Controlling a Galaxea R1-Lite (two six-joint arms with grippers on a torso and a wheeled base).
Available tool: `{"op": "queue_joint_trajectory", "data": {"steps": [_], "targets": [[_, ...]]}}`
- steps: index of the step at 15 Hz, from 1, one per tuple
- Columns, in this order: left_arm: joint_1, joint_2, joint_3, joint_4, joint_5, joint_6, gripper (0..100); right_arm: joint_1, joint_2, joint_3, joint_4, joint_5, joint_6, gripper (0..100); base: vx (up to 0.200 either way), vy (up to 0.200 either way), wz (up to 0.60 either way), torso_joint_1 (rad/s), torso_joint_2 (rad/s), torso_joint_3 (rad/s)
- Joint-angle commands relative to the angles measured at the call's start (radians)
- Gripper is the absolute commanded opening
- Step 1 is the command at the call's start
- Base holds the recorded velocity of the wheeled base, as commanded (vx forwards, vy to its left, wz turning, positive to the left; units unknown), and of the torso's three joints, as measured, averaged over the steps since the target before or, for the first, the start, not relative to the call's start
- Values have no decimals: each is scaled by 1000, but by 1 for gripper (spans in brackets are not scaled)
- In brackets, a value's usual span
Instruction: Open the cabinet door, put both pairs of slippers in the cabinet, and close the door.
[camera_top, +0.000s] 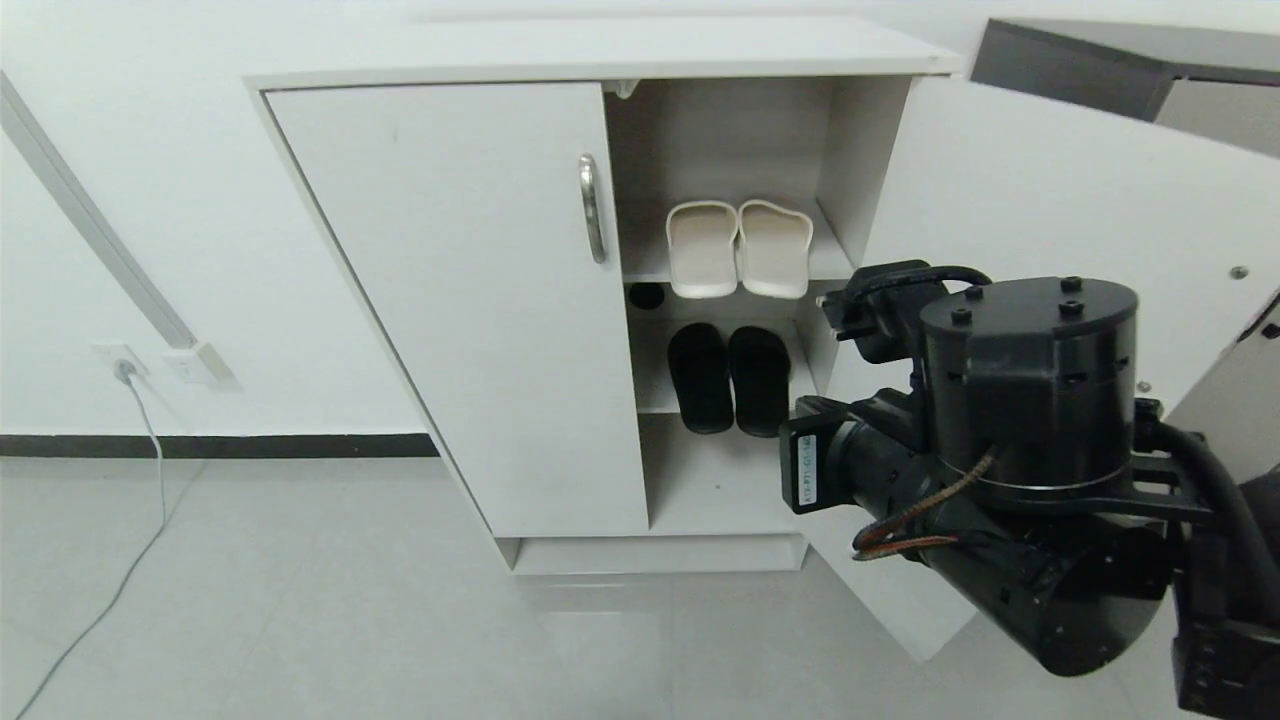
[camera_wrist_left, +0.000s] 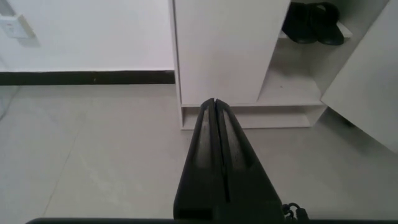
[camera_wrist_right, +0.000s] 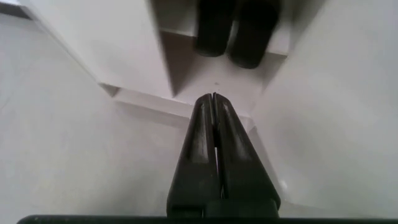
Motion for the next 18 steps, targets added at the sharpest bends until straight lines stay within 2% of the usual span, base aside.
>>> {"op": "queue_joint_trajectory", "data": {"steps": [1,9,18], "targets": [[0,1,0,1,0,0,0,-2,1,0,1,1,0,0,0,0,0,36,-549,-354],[0,1,0,1,2,0,0,-22,11,2,0,30,1,0,0,0,0,124,-472,-337],[0,1,0,1,2,0,0,-25,24,2,-2,30,3,0,0,0,0,184,-500,-319]]}}
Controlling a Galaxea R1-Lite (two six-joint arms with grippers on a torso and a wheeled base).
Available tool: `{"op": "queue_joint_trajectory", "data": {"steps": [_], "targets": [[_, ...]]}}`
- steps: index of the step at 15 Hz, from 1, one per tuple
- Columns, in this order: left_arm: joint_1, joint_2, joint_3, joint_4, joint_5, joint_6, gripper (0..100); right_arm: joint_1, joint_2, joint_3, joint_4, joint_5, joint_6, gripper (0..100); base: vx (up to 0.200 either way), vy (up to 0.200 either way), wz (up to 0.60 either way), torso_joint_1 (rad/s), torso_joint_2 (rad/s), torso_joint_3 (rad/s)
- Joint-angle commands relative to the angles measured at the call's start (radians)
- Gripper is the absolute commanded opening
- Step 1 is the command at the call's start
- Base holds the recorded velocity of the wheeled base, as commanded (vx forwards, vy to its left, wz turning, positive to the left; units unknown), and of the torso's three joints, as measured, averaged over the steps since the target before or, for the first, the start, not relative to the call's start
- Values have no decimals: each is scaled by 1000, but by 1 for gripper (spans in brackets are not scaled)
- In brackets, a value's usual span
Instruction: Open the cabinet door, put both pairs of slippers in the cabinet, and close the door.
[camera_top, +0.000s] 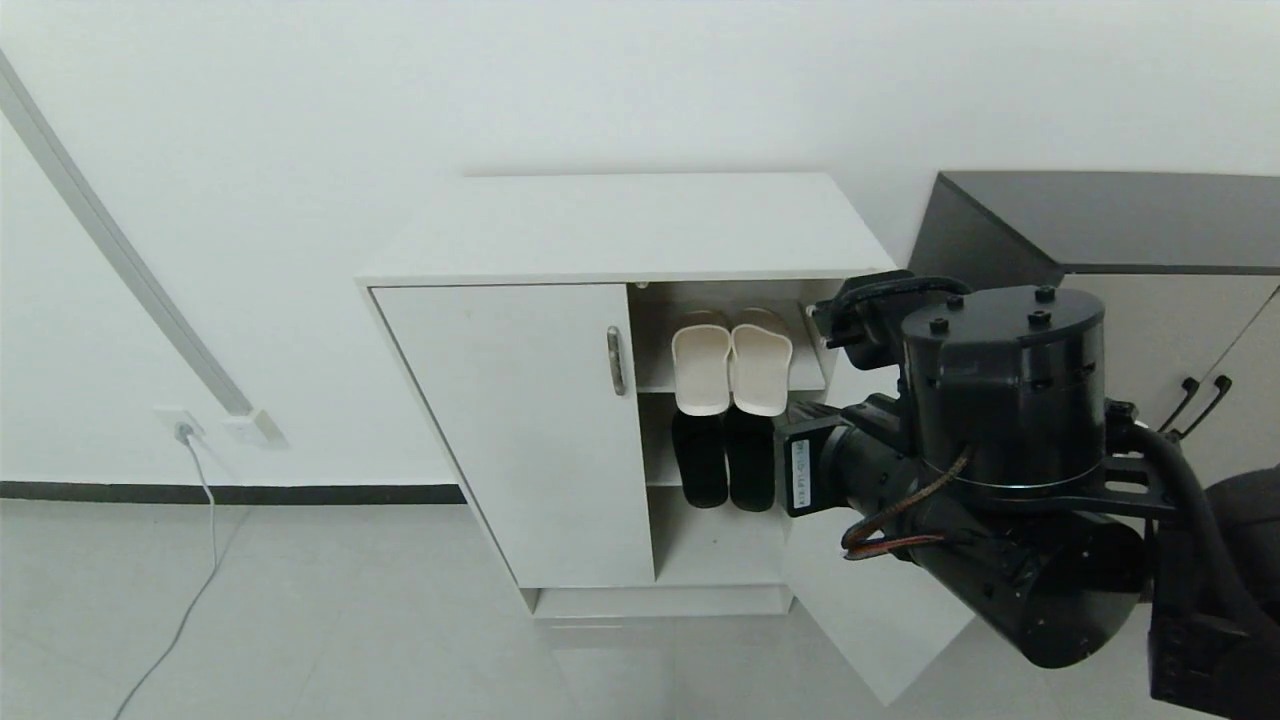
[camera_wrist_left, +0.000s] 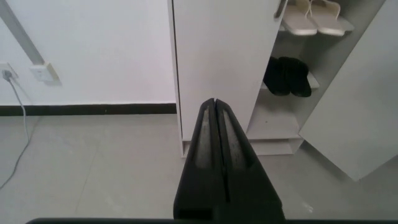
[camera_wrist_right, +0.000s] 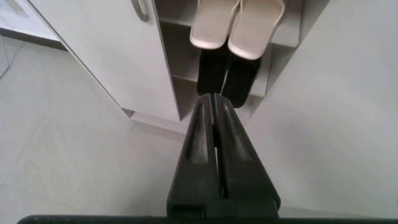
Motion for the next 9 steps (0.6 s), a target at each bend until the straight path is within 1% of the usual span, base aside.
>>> {"op": "queue_joint_trajectory", "data": {"steps": [1,2,6,8,9], "targets": [[0,1,0,0,0,0,0,-4,4,0,0,0,1,0,0,0,0,212,-525,-310],[0,1,0,0,0,0,0,-16,4,0,0,0,-1,0,0,0,0,222,-530,-315],[0,1,0,0,0,0,0,-18,2,0,-1,6,-1,0,0,0,0,239,-553,-312],[0,1,0,0,0,1,0,-21,-4,11,-1,44,4,0,0,0,0,254,-579,-325],[0,1,0,0,0,0,0,-24,-7,15,-1,47,1,0,0,0,0,144,-330,-183]]}}
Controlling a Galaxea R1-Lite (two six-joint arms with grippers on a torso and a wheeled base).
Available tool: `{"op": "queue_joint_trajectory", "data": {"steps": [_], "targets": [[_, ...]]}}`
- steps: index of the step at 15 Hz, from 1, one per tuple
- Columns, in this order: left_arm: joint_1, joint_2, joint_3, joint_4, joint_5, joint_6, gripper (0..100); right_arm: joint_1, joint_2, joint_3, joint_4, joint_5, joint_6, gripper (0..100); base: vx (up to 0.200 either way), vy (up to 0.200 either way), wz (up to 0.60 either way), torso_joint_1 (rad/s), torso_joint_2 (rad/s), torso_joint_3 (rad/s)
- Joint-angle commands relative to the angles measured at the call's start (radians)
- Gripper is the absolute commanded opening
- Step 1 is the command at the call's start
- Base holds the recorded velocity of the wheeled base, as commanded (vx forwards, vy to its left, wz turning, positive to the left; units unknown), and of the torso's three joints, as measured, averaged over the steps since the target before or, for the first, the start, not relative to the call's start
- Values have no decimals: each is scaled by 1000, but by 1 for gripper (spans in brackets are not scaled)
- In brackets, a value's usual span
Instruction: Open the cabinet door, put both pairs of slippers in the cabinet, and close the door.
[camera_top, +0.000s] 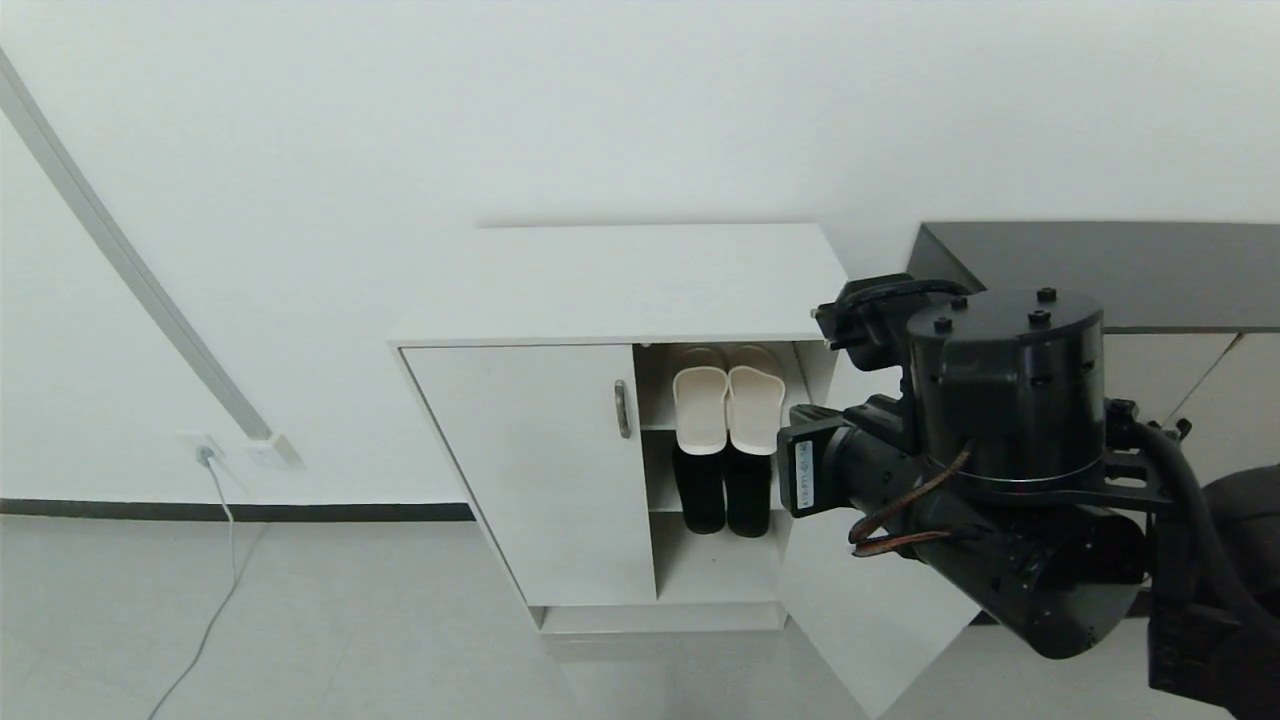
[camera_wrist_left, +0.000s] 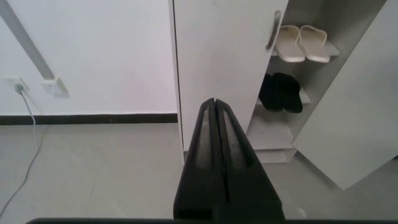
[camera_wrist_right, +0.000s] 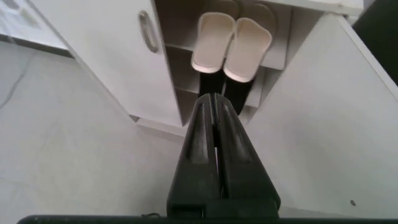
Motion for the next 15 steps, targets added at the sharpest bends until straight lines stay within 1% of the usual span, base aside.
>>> {"op": "queue_joint_trajectory", "data": {"steps": [1,11,15], "targets": [[0,1,0,0,0,0,0,-4,-5,5,0,2,-1,0,0,0,0,85,-173,-105],[0,1,0,0,0,-1,0,-12,-5,20,-18,4,-4,0,0,0,0,9,-17,-9],[0,1,0,0,0,-1,0,-14,-5,20,-20,4,-6,0,0,0,-600,7,4,1]]}}
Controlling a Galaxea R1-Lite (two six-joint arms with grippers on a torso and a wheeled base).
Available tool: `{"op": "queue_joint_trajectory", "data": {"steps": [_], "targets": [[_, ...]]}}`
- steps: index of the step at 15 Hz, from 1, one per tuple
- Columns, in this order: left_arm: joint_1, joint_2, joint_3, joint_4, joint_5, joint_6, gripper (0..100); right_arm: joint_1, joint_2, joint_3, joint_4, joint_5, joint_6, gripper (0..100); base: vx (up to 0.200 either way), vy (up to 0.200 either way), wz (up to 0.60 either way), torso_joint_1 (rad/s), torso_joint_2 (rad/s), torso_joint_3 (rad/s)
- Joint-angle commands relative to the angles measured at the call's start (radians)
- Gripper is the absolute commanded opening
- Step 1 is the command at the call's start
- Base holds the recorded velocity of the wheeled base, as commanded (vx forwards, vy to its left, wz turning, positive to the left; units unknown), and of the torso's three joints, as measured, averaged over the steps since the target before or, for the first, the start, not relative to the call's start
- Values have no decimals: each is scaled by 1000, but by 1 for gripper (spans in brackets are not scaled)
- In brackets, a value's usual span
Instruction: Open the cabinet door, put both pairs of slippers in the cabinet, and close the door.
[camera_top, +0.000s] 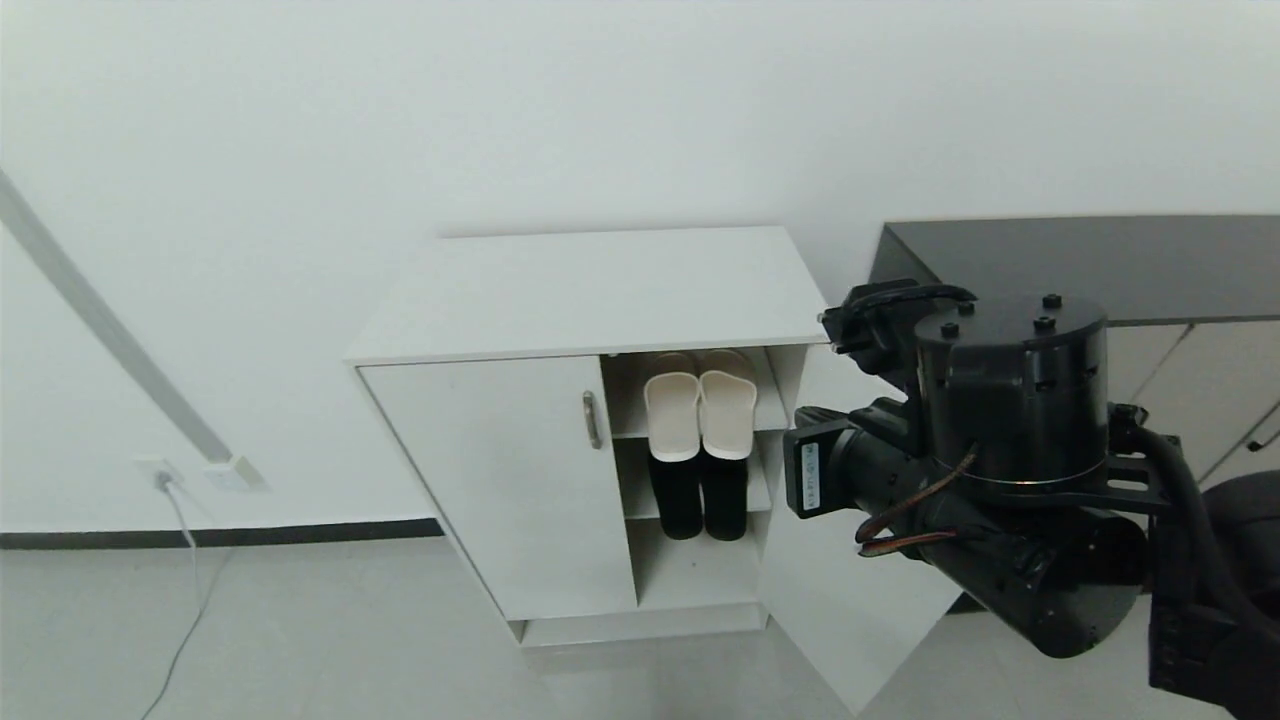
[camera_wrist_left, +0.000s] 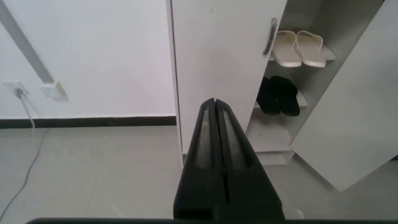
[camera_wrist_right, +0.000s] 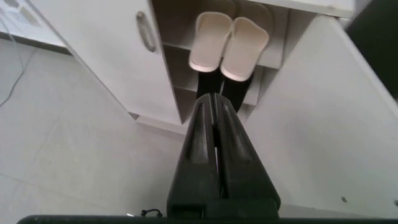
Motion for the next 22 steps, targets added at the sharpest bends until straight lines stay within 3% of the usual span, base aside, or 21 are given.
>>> {"op": "queue_joint_trajectory", "data": {"steps": [1,5,12,17,22], "targets": [[0,1,0,0,0,0,0,-1,-3,1,1,-1,-1,0,0,0,-600,7,7,-7],[0,1,0,0,0,0,0,-21,-2,-2,-1,-2,-4,0,0,0,-600,3,-1,2],[0,1,0,0,0,0,0,-32,1,0,-1,-2,-16,0,0,0,0,0,0,0],[0,1,0,0,0,-2,0,-44,4,1,-22,-2,-29,0,-200,0,0,7,1,0],[0,1,0,0,0,-3,0,-152,47,0,-77,36,-35,0,0,0,0,0,0,0]]}}
